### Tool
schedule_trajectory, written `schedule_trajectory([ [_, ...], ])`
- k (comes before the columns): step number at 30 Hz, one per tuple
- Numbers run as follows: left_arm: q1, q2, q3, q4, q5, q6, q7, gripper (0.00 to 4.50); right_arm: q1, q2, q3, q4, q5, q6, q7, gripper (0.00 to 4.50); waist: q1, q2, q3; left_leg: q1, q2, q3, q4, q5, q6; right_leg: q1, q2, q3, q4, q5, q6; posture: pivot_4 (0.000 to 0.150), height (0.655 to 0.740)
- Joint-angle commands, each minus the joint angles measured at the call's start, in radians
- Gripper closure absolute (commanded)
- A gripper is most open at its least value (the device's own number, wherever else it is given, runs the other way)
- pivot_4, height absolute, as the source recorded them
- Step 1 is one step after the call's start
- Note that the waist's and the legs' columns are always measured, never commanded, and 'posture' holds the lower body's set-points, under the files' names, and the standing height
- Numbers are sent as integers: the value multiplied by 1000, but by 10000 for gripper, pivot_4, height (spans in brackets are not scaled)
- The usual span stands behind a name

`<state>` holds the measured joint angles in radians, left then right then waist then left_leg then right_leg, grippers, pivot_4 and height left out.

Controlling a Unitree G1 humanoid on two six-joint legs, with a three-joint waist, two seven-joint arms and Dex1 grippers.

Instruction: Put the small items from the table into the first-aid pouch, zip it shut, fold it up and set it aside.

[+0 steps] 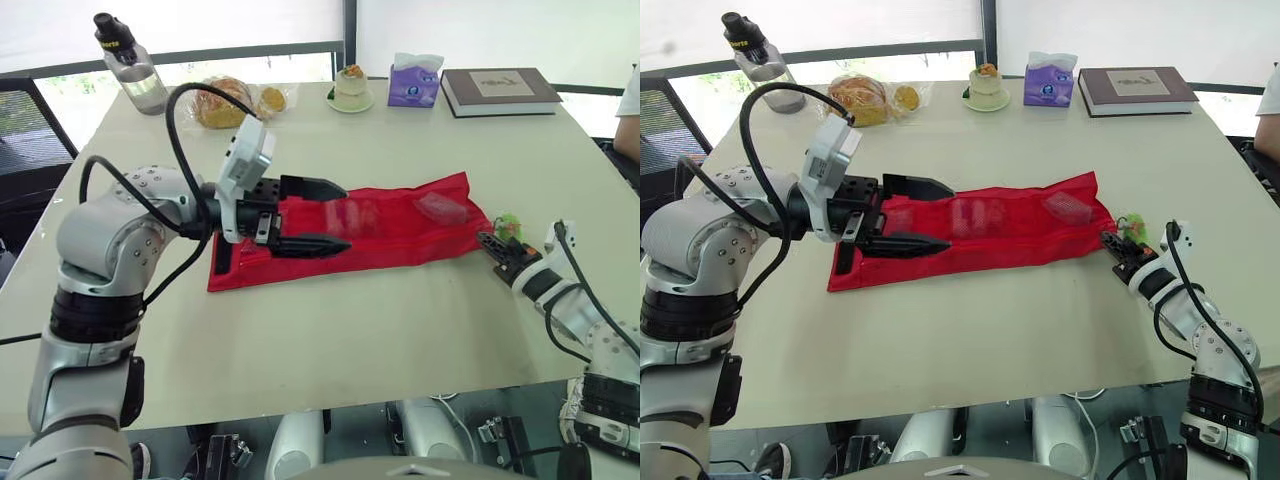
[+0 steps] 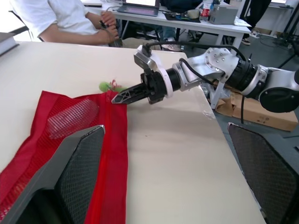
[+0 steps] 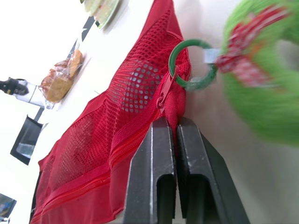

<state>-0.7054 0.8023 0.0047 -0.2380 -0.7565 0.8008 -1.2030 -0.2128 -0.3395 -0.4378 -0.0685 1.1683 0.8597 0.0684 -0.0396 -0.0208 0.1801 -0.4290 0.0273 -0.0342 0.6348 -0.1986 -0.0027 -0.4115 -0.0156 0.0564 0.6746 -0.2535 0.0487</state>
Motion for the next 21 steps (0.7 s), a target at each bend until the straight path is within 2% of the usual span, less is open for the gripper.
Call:
schedule_trajectory([
  [1,-19,-3,25,6,2,-14,14,0,36,-14,-62,-94,40,-9,-27,44484,3,0,0,0,0,0,0,0,0,0,0,0,0,0,0,1500,7400],
  [8,-32,-12,8,32,33,-36,16,0,156,-95,-189,-206,130,-10,-86,44484,4,1,1,-1,-2,0,1,0,0,0,-1,2,1,0,1,1500,7400],
  [13,-45,-17,3,42,35,-40,11,0,193,-197,-241,-234,164,-3,-51,44484,2,2,1,-1,-3,0,2,0,0,0,-1,4,2,-1,1,1500,7400],
  [17,-48,-6,6,55,42,-41,-2,0,155,-330,-202,-327,249,55,55,44484,-5,3,2,-1,-3,1,2,0,0,0,0,5,2,-2,3,1500,7400],
  [21,-35,-1,21,38,34,-27,6,0,50,-393,-16,-397,220,102,121,44484,-5,3,1,0,-2,0,2,0,0,0,1,5,3,-2,4,1500,7400],
])
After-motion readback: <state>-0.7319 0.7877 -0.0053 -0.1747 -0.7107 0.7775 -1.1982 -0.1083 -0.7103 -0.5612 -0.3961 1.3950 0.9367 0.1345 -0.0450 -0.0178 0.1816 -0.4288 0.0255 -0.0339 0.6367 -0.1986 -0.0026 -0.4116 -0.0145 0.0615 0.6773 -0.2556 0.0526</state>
